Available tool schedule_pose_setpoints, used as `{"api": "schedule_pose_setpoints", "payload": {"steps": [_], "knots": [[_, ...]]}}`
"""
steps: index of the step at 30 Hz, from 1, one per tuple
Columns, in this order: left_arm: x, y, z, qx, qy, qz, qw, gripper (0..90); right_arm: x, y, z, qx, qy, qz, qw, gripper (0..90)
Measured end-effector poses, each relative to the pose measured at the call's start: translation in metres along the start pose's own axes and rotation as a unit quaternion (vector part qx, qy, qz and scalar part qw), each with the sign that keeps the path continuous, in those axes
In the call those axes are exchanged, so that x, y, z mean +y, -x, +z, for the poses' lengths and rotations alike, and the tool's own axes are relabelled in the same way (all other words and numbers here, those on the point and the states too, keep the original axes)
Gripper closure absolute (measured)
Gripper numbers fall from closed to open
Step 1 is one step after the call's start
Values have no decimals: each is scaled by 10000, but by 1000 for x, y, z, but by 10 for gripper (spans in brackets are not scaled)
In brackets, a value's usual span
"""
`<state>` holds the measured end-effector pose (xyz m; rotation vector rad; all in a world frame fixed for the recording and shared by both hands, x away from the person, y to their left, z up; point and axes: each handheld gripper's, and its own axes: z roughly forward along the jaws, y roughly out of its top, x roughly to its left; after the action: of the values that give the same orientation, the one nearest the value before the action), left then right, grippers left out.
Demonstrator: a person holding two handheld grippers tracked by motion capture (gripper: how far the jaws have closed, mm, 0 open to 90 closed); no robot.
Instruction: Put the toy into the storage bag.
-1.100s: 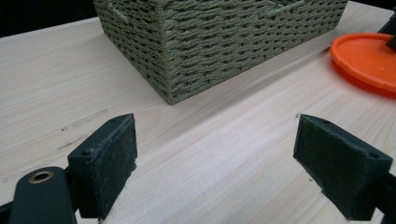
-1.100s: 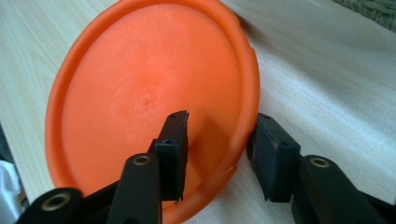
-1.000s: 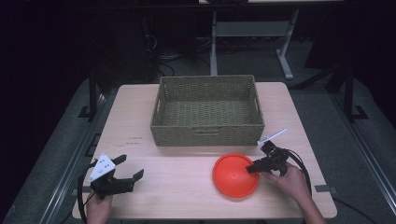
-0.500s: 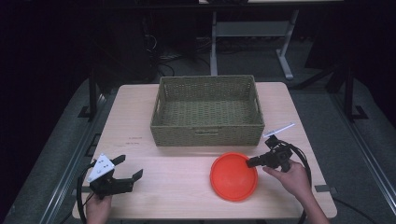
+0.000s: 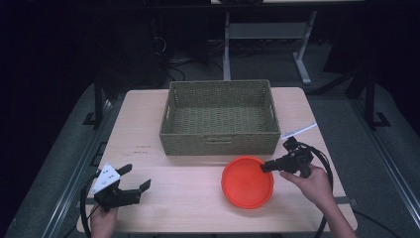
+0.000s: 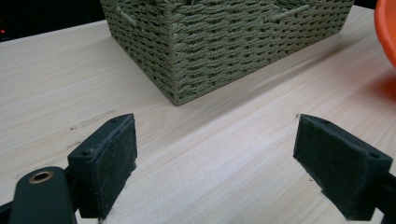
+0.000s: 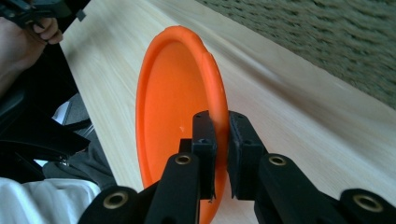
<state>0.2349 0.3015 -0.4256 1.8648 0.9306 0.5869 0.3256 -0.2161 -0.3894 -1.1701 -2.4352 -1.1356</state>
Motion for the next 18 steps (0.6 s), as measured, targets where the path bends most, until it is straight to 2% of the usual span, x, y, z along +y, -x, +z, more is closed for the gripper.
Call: {"api": "schedule_pose_setpoints", "payload": {"steps": [4, 18], "knots": [[0, 0, -1, 13, 7, -2, 10000, 128, 9, -9, -5, 3, 70, -78, 9999, 824], [1, 1, 2, 11, -29, 42, 10000, 128, 34, -17, -24, -103, 241, -194, 9995, 823]]}}
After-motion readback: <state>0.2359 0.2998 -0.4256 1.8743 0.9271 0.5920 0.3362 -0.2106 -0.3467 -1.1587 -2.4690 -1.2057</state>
